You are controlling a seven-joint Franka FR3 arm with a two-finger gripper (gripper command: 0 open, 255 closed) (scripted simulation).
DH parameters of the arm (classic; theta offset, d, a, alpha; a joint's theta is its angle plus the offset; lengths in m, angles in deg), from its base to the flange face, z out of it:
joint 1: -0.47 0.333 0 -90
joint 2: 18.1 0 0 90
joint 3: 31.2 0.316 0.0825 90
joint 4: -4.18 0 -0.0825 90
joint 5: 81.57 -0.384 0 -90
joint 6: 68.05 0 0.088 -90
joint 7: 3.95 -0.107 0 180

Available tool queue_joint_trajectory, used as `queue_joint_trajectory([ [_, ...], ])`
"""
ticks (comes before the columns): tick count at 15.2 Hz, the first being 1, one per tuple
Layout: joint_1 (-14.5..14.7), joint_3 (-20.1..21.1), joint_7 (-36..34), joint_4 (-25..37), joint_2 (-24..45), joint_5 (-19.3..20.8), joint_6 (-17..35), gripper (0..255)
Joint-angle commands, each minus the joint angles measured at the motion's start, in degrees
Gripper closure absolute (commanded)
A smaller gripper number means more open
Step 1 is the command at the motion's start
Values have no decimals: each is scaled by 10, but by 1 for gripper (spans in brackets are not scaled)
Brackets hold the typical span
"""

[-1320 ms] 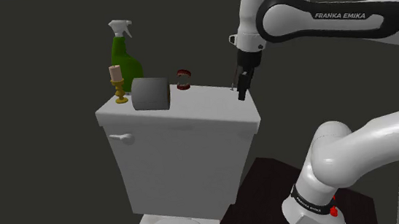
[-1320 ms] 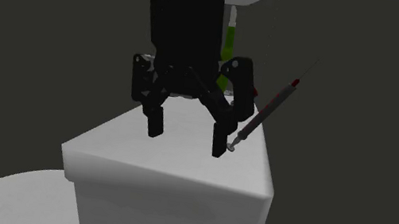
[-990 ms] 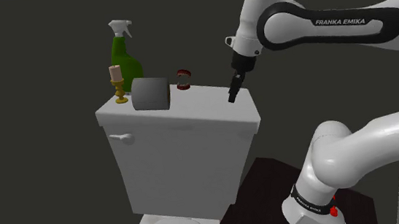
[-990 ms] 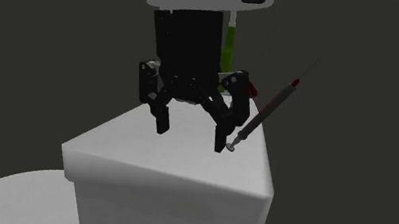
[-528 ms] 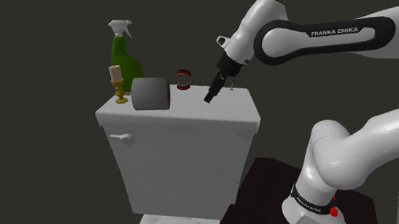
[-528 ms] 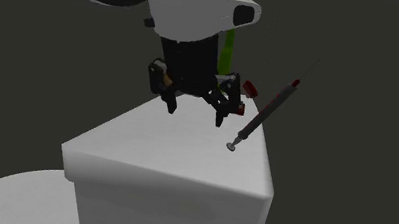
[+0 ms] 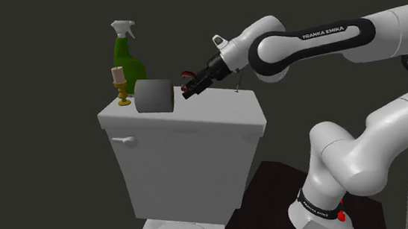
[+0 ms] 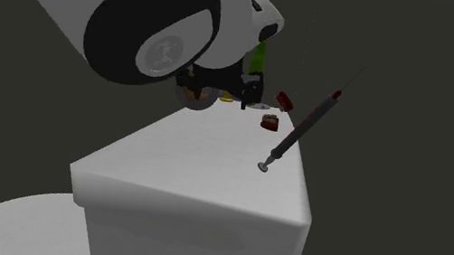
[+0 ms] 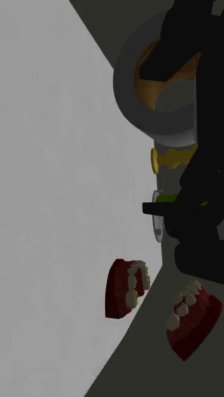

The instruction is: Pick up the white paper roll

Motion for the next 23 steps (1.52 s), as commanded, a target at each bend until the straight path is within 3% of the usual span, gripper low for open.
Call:
queue_joint_trajectory([
  [1,80,-46,57,-2,7,-41,81,0],
  [4,234,-141,147,8,-2,-85,188,0],
  [5,265,-160,161,10,-7,-87,207,0],
  [12,329,-223,194,-26,-18,-86,268,0],
  [14,334,-228,196,-29,-19,-85,273,0],
  [15,335,-230,197,-28,-19,-85,272,255],
  [23,335,-230,197,-29,-19,-85,273,255],
])
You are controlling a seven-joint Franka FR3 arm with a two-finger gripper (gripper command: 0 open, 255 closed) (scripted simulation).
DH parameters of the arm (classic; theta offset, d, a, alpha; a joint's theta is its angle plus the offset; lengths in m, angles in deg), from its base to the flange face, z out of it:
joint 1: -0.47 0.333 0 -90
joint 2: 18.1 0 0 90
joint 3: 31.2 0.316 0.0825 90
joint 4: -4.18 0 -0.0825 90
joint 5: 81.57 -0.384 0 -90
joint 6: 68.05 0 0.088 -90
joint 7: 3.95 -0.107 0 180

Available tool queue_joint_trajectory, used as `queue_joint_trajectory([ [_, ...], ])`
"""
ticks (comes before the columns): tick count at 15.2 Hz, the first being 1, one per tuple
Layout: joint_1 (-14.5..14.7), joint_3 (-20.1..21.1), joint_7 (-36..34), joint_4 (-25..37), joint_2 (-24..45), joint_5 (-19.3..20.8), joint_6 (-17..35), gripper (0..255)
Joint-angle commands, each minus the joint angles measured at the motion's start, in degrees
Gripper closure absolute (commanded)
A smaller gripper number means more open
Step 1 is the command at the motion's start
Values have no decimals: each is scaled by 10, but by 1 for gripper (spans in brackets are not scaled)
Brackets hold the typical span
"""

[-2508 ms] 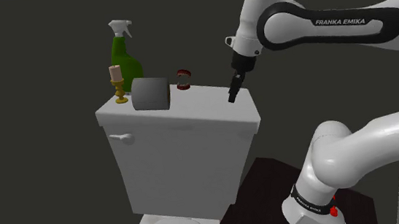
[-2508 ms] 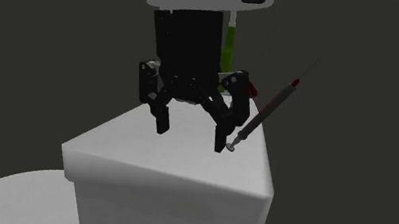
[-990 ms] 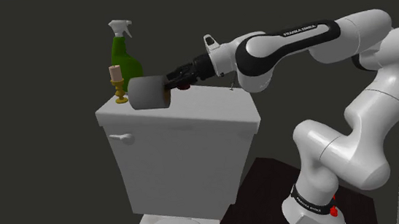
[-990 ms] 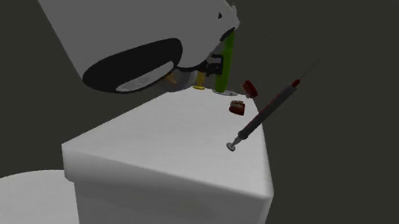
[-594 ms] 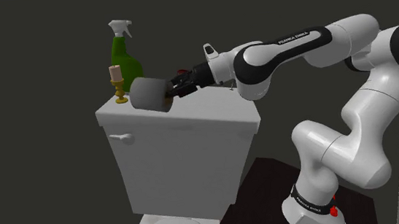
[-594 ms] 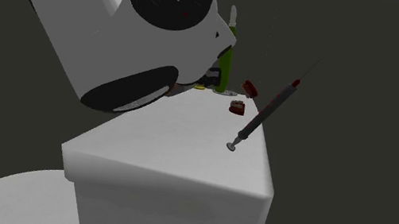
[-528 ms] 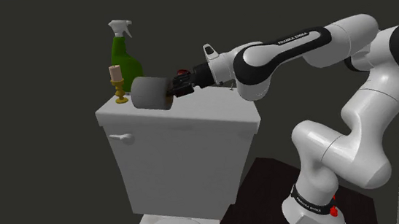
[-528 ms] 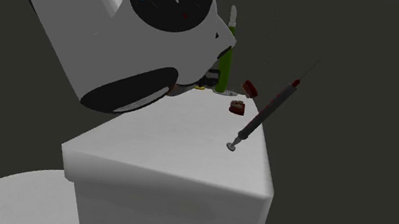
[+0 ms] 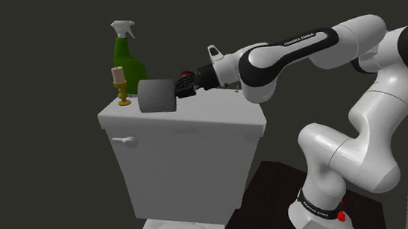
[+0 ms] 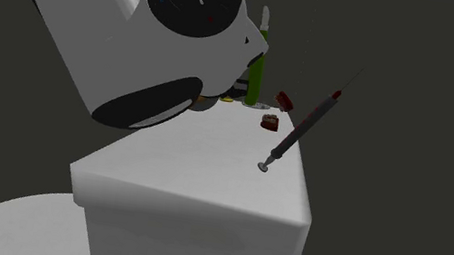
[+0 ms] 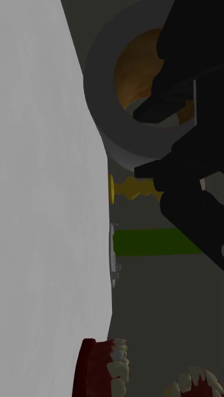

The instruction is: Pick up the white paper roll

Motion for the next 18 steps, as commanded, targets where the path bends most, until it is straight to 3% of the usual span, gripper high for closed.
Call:
queue_joint_trajectory([
  [1,-1,1,-1,-1,0,0,-1,255],
  [12,-97,93,-54,57,16,3,-95,255],
  [18,-125,119,-75,82,21,10,-128,255],
])
